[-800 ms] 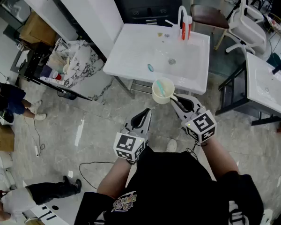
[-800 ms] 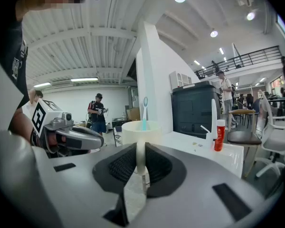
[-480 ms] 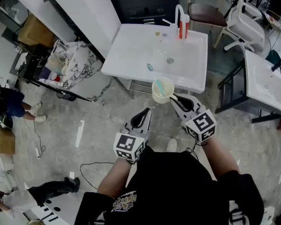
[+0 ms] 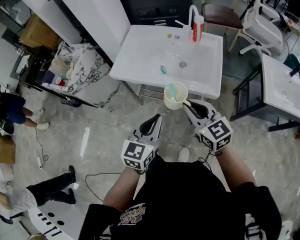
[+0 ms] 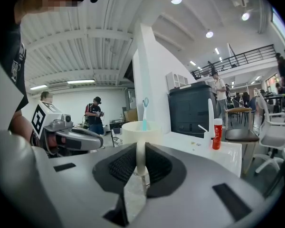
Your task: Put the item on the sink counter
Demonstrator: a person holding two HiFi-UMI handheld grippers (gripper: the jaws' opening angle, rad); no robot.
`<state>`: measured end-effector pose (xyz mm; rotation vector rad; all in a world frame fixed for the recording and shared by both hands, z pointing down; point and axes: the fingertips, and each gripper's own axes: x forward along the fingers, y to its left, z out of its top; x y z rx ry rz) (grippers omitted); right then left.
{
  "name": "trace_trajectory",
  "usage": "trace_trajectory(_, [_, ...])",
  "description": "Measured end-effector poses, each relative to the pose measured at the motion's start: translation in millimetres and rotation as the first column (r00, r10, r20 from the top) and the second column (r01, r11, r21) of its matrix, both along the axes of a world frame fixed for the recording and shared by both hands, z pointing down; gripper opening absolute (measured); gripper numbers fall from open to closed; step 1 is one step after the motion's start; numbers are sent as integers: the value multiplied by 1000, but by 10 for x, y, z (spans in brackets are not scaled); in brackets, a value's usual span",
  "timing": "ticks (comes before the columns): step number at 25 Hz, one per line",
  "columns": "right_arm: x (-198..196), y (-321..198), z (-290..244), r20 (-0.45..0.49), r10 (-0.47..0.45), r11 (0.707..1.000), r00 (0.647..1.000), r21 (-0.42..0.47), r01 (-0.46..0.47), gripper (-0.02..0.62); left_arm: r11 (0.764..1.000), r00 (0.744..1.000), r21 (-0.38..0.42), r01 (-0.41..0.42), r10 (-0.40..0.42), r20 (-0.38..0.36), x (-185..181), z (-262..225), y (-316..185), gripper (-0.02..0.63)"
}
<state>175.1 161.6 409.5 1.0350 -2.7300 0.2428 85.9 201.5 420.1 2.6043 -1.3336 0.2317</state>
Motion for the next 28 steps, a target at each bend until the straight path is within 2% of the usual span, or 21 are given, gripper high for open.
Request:
trace_trajectory(13, [-459,-135,-26,1,-13,1000,1000,-4,13,97,1000,1000,-4,13,-13,-3,-447,-22,-112,20])
trace_trajectory(28, [-1180,-470,-70,1,19,1000,1000,-6,-19,97,1000,1000,-6,-12,12,-20,-1150,-28,-461,20])
